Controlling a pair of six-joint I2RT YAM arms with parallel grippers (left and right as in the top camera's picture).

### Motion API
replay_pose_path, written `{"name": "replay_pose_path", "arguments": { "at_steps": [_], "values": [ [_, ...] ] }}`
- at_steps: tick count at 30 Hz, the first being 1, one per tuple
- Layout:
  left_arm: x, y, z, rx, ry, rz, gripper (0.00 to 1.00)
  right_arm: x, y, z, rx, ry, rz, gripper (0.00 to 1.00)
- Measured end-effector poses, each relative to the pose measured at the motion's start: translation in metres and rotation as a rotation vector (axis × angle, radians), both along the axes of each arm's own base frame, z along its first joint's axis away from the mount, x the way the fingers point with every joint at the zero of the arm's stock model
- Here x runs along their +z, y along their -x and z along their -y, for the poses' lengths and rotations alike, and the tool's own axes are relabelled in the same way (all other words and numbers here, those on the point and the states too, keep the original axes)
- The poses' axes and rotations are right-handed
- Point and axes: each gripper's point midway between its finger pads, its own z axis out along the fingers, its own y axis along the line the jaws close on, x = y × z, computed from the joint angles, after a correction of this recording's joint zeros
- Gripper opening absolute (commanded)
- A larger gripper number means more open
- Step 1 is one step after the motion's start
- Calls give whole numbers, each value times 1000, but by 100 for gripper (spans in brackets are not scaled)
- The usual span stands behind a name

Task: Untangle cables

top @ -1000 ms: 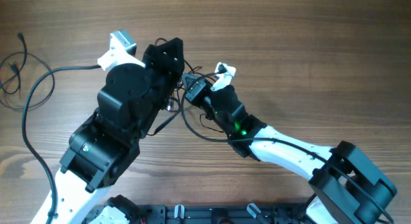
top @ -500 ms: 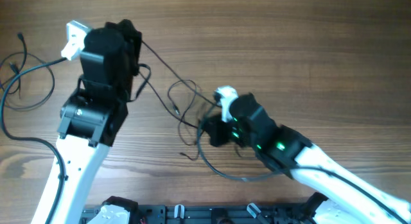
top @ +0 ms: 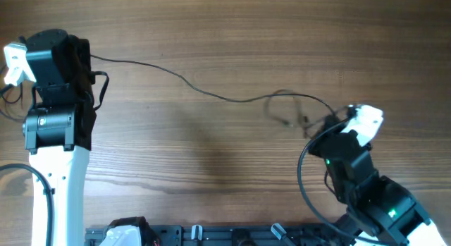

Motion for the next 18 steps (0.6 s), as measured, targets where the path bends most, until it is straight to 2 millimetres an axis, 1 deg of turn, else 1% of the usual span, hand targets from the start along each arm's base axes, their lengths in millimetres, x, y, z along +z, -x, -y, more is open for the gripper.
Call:
{"name": "replay_pose_path", "arguments": {
  "at_steps": [2, 4, 5, 6, 9, 10, 11, 12, 13, 14, 16, 18],
  "values": [
    [4, -5, 6, -41, 5, 19, 4, -11, -2, 20, -107, 11, -41, 4],
    [18, -13, 11, -88, -24, 72, 4, -25, -9, 34, -201, 24, -92, 4],
    [33, -19, 13, -121, -67, 124, 4, -38, -14, 42, -248, 45, -139, 4],
    [42, -23, 14, -135, -101, 154, 4, -47, -18, 46, -280, 53, -171, 4],
    [81, -31, 13, -159, -235, 276, 4, -84, -30, 56, -366, 63, -295, 4],
    [96, -32, 10, -148, -284, 322, 4, -96, -33, 58, -396, 45, -328, 4],
    [110, -31, 6, -121, -330, 363, 4, -115, -35, 59, -416, 48, -393, 4],
    [115, -31, 3, -105, -351, 379, 4, -125, -37, 58, -427, 29, -417, 4],
    [128, -31, -2, -72, -382, 423, 4, -134, -42, 56, -433, 5, -436, 4],
    [135, -32, -4, -56, -398, 451, 4, -147, -46, 53, -436, -16, -464, 4],
    [141, -37, -7, -32, -420, 482, 4, -166, -48, 45, -426, -49, -518, 4],
    [142, -47, -9, -23, -431, 508, 4, -172, -49, 40, -415, -69, -538, 4]
  ]
}}
